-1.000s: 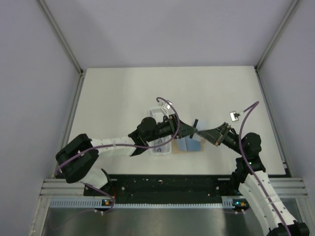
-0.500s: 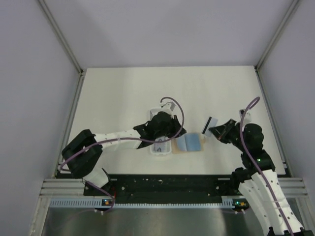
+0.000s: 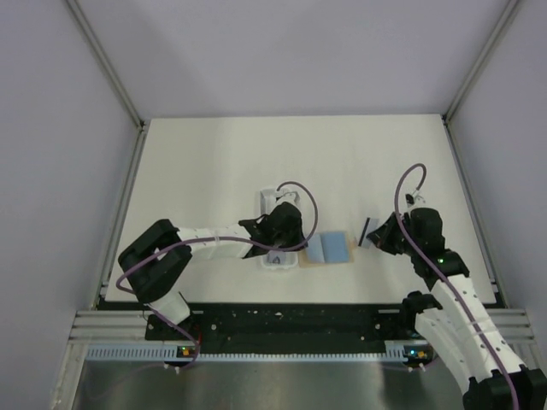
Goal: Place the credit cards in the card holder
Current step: Insert the credit card into the card holder.
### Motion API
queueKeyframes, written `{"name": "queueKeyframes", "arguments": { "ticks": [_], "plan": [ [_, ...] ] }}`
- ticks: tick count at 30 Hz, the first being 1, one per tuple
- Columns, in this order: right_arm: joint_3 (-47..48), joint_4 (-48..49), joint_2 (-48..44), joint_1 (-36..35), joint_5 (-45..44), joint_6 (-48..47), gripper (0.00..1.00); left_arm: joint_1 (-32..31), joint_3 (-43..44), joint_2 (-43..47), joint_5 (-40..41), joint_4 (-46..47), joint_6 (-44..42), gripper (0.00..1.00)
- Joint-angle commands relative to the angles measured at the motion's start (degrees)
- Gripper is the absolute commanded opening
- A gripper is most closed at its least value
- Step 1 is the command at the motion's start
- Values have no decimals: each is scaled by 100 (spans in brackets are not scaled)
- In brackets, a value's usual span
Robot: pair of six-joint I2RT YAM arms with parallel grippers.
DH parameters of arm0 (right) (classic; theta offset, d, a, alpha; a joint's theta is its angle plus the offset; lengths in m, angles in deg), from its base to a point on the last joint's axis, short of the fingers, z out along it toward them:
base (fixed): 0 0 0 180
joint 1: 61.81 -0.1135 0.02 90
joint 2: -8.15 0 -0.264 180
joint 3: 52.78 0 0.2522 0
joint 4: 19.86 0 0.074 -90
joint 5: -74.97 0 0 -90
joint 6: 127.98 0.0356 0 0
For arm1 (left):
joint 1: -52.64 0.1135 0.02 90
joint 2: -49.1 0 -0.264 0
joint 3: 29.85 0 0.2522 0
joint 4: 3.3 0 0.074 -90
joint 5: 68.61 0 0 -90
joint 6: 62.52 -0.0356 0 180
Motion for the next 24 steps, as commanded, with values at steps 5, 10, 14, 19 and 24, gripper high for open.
{"name": "queueKeyframes", "arguments": {
  "ticks": [5, 10, 14, 19, 24],
  "plan": [
    [208, 299, 64, 27, 25, -288, 0, 23, -426, 546, 422, -361, -8, 0],
    [366, 299, 467, 18, 139, -341, 0, 41, -593, 880, 756, -721, -34, 0],
    [586, 290, 784, 9, 262, -455, 0, 67, -769, 1266, 1115, -1064, -78, 0],
    [911, 238, 942, -157, 245, -517, 0, 216, -840, 1873, 1600, -1592, -227, 0],
    [1280, 185, 1582, -763, 34, -561, 0, 313, -831, 2286, 1583, -1505, -535, 0]
  ]
}}
